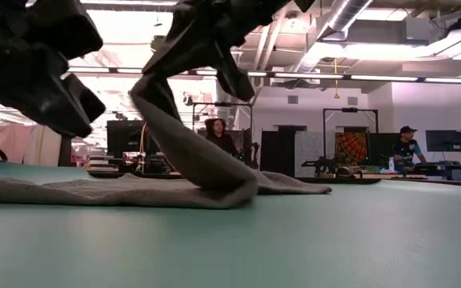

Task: Roll towel
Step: Fold the microfiber towel

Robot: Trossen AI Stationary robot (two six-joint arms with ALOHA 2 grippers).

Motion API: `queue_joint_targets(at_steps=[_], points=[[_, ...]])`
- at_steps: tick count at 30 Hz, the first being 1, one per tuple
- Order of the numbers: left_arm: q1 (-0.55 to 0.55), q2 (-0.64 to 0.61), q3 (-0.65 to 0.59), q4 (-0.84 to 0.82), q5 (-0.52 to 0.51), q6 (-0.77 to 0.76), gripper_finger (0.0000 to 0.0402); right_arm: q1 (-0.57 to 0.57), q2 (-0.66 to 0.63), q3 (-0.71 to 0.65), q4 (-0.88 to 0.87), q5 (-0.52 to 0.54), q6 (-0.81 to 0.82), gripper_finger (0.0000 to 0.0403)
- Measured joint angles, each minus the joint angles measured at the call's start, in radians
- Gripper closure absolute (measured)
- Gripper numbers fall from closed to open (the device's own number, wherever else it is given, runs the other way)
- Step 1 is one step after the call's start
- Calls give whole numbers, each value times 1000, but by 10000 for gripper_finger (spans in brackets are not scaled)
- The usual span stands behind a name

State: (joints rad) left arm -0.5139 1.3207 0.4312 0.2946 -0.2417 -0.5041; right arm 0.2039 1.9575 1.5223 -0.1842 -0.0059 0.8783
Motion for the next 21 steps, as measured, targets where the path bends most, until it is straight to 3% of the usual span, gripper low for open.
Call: queue_joint_targets(at_steps=[7,16,21], points=[[-80,-119,-14,-297,0,-35,401,5,-4,2,24,0,-23,386],[-168,-102,-63,-252,-185,-149,401,11,-5,3,30,2,-39,386],[-214,-101,-65,-232,-239,-168,401,11,-5,3,9,3,-41,386]])
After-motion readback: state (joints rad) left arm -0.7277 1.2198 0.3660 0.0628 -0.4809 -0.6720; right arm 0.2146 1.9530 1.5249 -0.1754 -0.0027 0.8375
